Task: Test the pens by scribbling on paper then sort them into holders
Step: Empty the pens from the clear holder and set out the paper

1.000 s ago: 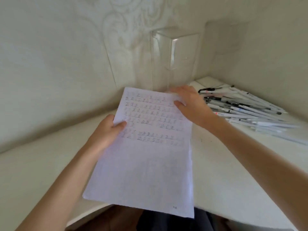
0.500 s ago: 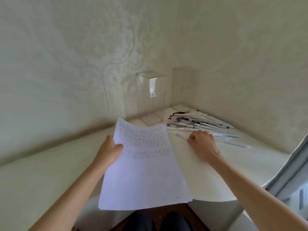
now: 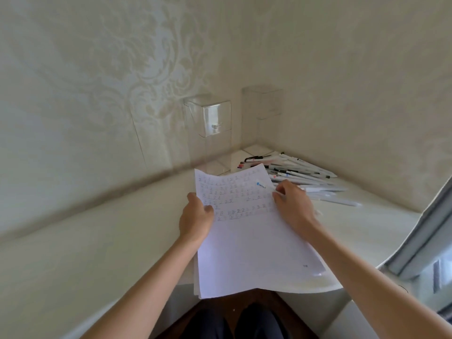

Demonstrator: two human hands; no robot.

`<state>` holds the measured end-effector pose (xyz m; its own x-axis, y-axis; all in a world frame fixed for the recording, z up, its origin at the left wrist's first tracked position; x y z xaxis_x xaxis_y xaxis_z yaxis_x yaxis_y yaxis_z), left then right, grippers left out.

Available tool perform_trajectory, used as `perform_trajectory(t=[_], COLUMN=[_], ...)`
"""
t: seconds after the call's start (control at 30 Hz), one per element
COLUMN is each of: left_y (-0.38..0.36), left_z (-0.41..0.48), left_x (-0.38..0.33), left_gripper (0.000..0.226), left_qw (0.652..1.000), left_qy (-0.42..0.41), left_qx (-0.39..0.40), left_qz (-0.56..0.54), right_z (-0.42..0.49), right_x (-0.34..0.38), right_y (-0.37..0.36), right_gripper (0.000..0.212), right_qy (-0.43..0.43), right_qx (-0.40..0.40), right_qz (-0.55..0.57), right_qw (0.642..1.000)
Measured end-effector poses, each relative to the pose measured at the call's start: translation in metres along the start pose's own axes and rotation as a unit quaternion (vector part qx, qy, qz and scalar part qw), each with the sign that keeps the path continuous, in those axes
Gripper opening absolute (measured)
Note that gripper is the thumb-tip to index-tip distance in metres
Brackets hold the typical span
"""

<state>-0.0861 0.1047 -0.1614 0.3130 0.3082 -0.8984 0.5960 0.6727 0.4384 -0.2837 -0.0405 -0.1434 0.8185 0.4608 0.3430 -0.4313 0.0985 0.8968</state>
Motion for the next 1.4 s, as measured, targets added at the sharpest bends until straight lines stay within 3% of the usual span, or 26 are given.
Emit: perform_trajectory(t=[0.07,0.17,0.27,0.4,0.5,0.6,0.67,0.77,0.83,0.93,1.0,1.1,1.17,1.4], left_y=[-0.001,0.009,0.014,0.004,0.000,0.001,0.003,0.003,0.002,0.015,0.029,0.051,0.065,0.141], left_z=[0.007,0.027,0.051,0.081,0.102,0.118,0.127,0.138,0.136,0.119,0.100,0.070,0.051,0.028], left_x=[0.002,0.001,-0.021,-0.060,-0.070,-0.063,-0.056,-0.048,-0.046,-0.035,-0.017,0.014,0.028,0.051], left_gripper=[0.022,0.043,0.067,0.093,0.103,0.097,0.092,0.097,0.105,0.103,0.097,0.090,0.095,0.077], left_qw=[1.000,0.992,0.997,0.988,0.985,0.988,0.990,0.991,0.989,0.986,0.986,0.971,0.963,0.976], left_qy=[-0.001,-0.008,-0.070,-0.128,-0.124,-0.112,-0.106,-0.099,-0.099,-0.118,-0.121,-0.106,-0.109,-0.098], left_qx=[0.004,-0.031,-0.026,0.012,-0.016,-0.030,-0.024,0.021,0.063,0.088,0.117,0.139,0.130,0.021], left_qz=[0.025,0.125,0.036,-0.085,-0.122,-0.100,-0.085,-0.086,-0.092,-0.074,0.011,0.163,0.209,0.193], right_z=[0.002,0.004,0.005,0.011,0.022,0.026,0.029,0.048,0.066,0.088,0.100,0.108,0.107,0.073], right_x=[0.003,0.007,0.006,0.000,0.014,0.037,0.045,0.070,0.093,0.132,0.150,0.161,0.159,0.198], right_y=[-0.004,-0.012,-0.016,-0.008,-0.004,-0.020,-0.026,-0.011,-0.004,-0.014,-0.023,-0.030,-0.032,-0.012], right_gripper=[0.010,0.016,0.017,0.017,0.014,0.016,0.020,0.034,0.061,0.112,0.126,0.127,0.122,0.113], right_qy=[0.003,0.023,0.029,0.010,0.077,0.151,0.142,0.103,0.076,0.029,0.011,-0.001,-0.011,0.045], right_qx=[-0.007,-0.015,-0.018,-0.036,-0.005,0.080,0.110,0.083,0.073,0.119,0.123,0.119,0.110,0.047], right_qz=[-0.029,-0.101,-0.118,-0.024,0.013,-0.056,-0.078,0.046,0.136,0.250,0.270,0.285,0.298,0.352], right_qw=[1.000,0.994,0.992,0.999,0.997,0.984,0.981,0.990,0.985,0.961,0.955,0.951,0.948,0.934])
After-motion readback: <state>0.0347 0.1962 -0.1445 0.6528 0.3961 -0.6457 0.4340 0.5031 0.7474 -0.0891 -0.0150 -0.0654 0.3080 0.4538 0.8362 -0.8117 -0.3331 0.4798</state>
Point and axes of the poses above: each hand's wrist, its own z-axis towards the middle knuckle, its own y-axis out of the back of the hand, x = y × z, the point moved 6 cm from there along z, towards the middle knuckle, and after that the axes turned 14 degrees about -z, right-handed, at the moved point
